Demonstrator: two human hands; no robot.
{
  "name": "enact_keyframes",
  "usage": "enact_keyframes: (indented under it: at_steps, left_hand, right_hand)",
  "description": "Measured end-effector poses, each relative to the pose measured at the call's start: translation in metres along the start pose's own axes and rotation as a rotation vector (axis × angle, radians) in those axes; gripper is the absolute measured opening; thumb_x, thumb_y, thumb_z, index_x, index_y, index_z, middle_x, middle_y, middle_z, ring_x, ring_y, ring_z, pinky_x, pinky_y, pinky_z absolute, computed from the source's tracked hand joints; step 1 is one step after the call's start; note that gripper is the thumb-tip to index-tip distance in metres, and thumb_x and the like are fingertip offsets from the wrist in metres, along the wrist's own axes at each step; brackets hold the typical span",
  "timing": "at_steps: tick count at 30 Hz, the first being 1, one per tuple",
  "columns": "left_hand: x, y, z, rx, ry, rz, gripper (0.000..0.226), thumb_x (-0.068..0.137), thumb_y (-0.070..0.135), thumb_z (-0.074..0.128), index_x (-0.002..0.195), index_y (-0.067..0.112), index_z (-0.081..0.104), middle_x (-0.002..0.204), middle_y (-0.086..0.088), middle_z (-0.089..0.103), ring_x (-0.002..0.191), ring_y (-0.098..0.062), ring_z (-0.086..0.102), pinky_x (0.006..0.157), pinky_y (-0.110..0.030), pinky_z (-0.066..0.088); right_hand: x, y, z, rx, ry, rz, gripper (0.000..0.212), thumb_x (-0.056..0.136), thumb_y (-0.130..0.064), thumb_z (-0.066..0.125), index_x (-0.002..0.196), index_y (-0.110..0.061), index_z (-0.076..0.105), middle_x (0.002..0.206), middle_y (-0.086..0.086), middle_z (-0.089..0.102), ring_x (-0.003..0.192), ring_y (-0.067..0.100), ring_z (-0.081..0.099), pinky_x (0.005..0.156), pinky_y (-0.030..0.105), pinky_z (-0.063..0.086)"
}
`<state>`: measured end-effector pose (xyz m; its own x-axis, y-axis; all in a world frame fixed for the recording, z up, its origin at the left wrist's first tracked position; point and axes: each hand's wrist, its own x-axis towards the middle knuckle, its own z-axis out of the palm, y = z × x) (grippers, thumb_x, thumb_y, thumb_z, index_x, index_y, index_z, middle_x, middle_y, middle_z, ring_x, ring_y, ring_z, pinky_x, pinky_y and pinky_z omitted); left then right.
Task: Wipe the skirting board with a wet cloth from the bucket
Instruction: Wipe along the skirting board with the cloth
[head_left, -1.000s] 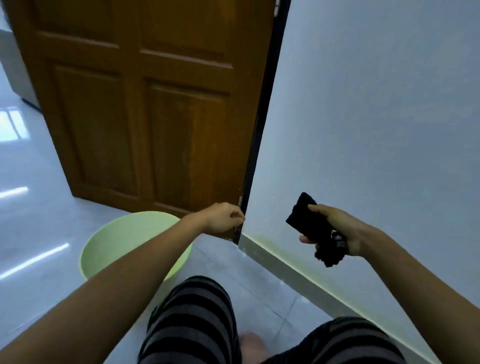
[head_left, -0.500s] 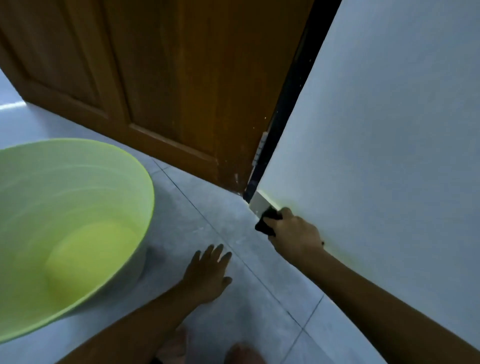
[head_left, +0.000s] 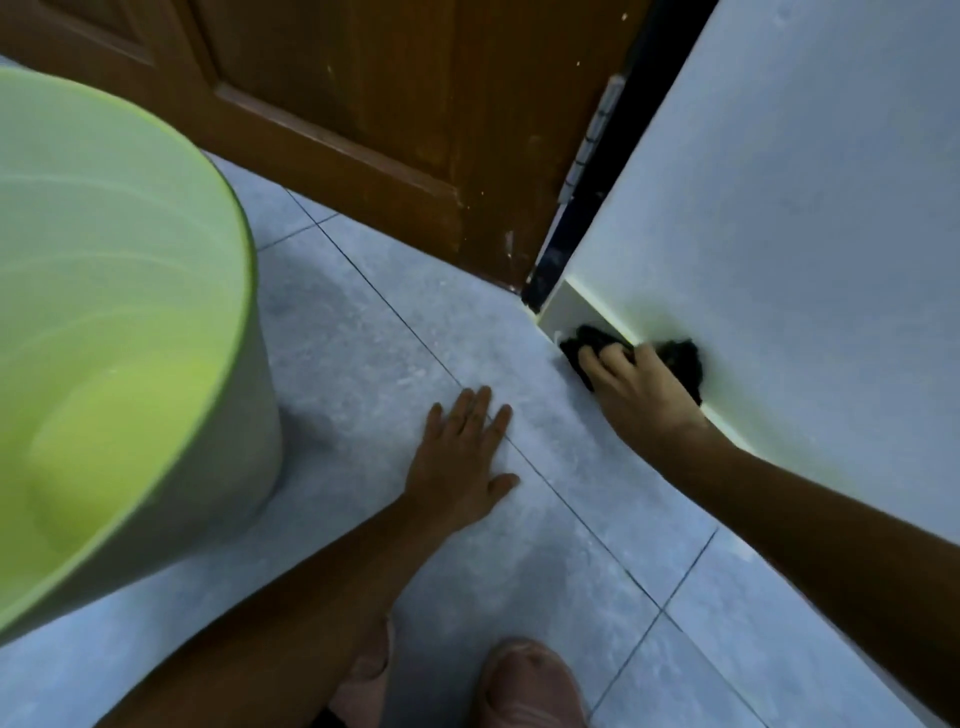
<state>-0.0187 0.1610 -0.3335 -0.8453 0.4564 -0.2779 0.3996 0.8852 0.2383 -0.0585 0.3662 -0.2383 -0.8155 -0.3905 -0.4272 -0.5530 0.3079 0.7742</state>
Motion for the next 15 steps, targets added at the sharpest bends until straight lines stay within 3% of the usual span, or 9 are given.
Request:
enact_keyframes:
  at_steps: [5, 10, 15]
  left_hand:
    - [-0.002, 0.002, -0.003, -0.007, 0.000, 0.000, 0.081, 0.091, 0.062, 0.027, 0.150, 0.020, -0.010, 0.159, -0.011, -0.018, 0.146, -0.028, -0.014, 0.118, -0.050, -0.002]
    - [-0.003, 0.004, -0.003, 0.003, 0.005, -0.013, 0.081, 0.091, 0.061, 0.029, 0.150, 0.021, -0.008, 0.159, -0.011, -0.017, 0.146, -0.027, -0.015, 0.117, -0.049, -0.004]
    - [-0.004, 0.006, -0.003, 0.006, 0.007, -0.010, 0.081, 0.090, 0.061, 0.030, 0.150, 0.021, -0.007, 0.159, -0.012, -0.015, 0.146, -0.028, -0.013, 0.117, -0.049, -0.003]
  right_hand:
    - [-0.039, 0.004, 0.007, -0.078, -0.063, -0.045, 0.049, 0.095, -0.017, 0.044, 0.143, -0.008, 0.041, 0.153, 0.015, 0.015, 0.118, 0.030, 0.033, 0.082, 0.036, 0.037]
    - [0.031, 0.027, -0.035, -0.117, 0.035, 0.077, 0.054, 0.093, -0.030, 0.050, 0.144, -0.015, 0.040, 0.148, 0.005, 0.026, 0.120, 0.025, 0.031, 0.082, 0.032, 0.034]
    - [0.066, 0.027, -0.044, -0.080, -0.021, 0.075, 0.055, 0.096, -0.031, 0.048, 0.146, -0.014, 0.036, 0.153, 0.004, 0.020, 0.129, 0.025, 0.025, 0.091, 0.032, 0.033]
